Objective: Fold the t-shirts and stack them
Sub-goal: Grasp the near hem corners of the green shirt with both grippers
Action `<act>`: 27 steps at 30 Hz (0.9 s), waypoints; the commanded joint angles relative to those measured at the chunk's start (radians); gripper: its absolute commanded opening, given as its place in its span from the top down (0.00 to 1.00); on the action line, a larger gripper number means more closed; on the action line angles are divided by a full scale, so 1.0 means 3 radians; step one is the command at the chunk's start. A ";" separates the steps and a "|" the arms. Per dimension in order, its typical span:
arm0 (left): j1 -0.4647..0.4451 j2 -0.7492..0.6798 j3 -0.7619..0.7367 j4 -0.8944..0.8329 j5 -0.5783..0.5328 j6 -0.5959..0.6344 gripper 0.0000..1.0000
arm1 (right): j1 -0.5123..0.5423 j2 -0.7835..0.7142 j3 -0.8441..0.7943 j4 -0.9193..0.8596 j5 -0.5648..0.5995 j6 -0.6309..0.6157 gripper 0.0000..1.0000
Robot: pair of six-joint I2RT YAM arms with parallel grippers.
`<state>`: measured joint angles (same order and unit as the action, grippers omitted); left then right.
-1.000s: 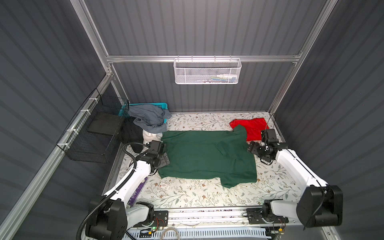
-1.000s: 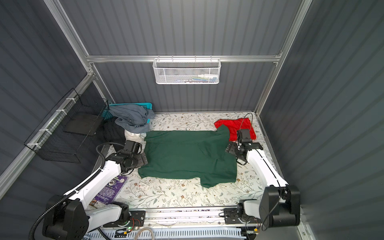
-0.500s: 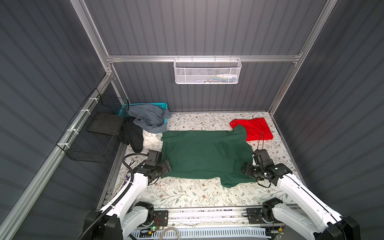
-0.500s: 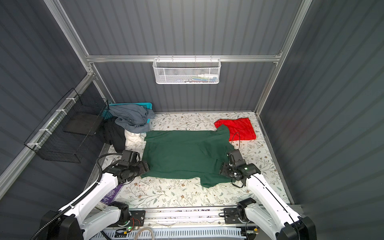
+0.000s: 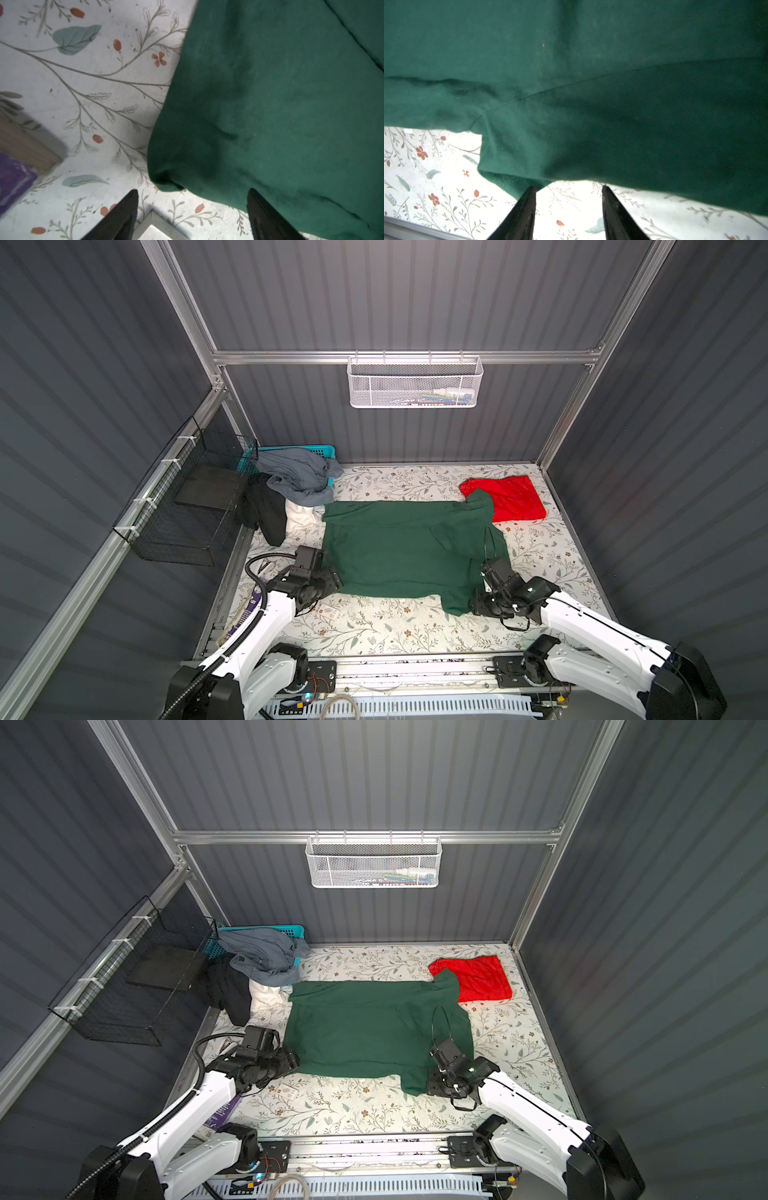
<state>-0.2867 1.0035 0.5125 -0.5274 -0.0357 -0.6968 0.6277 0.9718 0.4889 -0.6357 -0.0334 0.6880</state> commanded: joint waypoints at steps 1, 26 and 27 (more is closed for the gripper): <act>-0.0006 0.0060 -0.0056 0.0060 0.0040 -0.0037 0.19 | 0.0134 -0.0053 0.0022 0.0015 -0.0077 0.0033 0.48; -0.0011 0.0328 -0.0154 0.0166 -0.0050 -0.0038 0.53 | 0.0526 0.0554 0.0127 0.0399 -0.0319 0.0061 0.47; -0.0011 0.0326 -0.0156 0.0171 -0.0052 -0.0038 0.55 | 0.0526 0.0575 0.0134 0.0397 -0.0342 0.0074 0.46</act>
<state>-0.2874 1.0954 0.4847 -0.4736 -0.0418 -0.7067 0.7799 1.1221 0.5056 -0.5224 -0.1291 0.7002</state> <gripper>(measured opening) 0.466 0.532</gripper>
